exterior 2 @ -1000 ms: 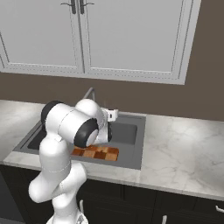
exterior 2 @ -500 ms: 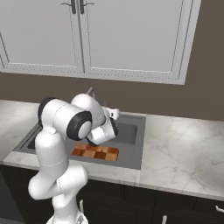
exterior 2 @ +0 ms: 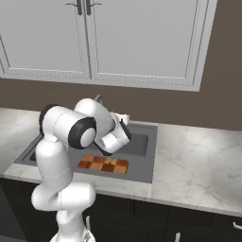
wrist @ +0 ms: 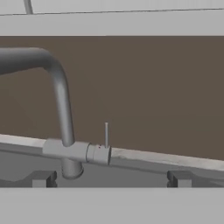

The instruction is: Turn on the sink faucet with hot water and rinse the cutting board for ten seconds, then turn off the faucet. Push the cutting board to reach the water if necessary.

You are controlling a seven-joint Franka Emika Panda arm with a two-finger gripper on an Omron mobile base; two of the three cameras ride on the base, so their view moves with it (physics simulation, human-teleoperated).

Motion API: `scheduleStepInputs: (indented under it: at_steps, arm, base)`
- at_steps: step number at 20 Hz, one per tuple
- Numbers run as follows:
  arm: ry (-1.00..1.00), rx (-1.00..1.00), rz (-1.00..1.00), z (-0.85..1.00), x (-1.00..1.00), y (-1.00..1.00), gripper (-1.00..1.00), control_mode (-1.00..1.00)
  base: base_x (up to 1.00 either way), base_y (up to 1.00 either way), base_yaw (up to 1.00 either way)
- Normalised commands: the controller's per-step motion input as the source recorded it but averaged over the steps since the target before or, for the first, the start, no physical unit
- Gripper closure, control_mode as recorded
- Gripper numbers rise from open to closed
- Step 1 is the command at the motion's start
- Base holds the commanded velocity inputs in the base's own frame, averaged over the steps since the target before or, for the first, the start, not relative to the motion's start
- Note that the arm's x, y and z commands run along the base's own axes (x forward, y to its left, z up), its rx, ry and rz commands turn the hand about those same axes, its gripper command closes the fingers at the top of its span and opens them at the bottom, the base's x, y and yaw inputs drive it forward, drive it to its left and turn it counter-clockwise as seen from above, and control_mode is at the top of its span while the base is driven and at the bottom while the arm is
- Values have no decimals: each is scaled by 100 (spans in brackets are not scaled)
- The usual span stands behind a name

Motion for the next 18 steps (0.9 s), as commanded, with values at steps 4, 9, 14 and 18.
scheduleStepInputs:
  at_steps: [4, 9, 14, 18]
  arm:
    - [-8, 0, 0, -6, 0, 9, -100, -100]
    - [-9, 0, 0, -16, 0, 8, -100, -100]
    - [-6, 0, 0, -22, 0, 11, -100, -100]
    - [-4, 0, 0, -25, 0, 8, -100, -100]
  base:
    - [0, 0, 0]
    - [0, 0, 0]
    - [0, 0, 0]
    - [0, 0, 0]
